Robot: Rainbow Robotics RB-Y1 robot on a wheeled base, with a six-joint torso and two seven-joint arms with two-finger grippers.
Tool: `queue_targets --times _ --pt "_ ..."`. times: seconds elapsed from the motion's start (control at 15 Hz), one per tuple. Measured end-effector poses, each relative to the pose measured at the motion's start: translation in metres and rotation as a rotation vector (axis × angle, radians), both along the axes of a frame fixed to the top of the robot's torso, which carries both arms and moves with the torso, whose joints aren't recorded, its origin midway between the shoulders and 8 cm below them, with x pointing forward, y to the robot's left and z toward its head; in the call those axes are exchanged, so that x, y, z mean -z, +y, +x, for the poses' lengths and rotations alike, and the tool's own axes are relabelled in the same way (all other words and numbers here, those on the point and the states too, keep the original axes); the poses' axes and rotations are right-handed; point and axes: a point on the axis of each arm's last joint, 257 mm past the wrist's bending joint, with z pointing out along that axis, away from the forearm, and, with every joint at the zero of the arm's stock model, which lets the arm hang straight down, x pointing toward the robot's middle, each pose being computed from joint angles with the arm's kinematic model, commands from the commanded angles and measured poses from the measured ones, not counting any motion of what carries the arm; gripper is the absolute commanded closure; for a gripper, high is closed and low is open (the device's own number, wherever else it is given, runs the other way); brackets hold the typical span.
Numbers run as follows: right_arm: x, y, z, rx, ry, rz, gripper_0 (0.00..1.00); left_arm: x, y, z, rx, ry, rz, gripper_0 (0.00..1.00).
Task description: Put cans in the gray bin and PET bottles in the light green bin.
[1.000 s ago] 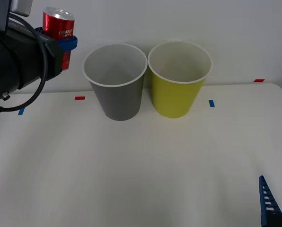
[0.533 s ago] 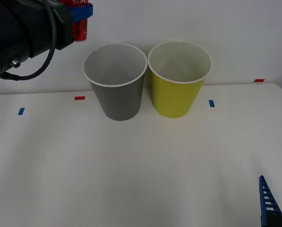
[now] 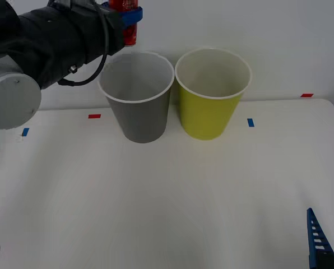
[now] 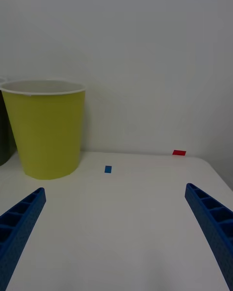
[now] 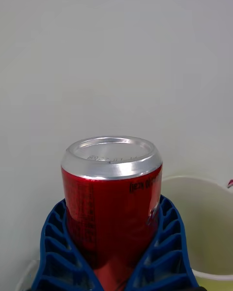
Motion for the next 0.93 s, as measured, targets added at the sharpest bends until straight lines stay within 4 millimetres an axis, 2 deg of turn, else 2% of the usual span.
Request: queue_targets --times 0.2,0.6,0.73,0.93 --pt "0.000 0.000 0.000 0.000 0.000 0.000 0.00 0.009 -0.013 0.017 0.007 -0.021 -0.011 1.00" --pt "0.000 0.000 0.000 0.000 0.000 0.000 0.00 0.035 -0.019 0.057 -0.024 -0.088 -0.013 1.00" --pt "0.000 0.000 0.000 0.000 0.000 0.000 0.00 0.043 -0.018 0.063 -0.037 -0.098 0.002 1.00" --pt "0.000 0.000 0.000 0.000 0.000 0.000 0.00 0.043 -0.018 0.063 -0.038 -0.100 0.004 1.00"
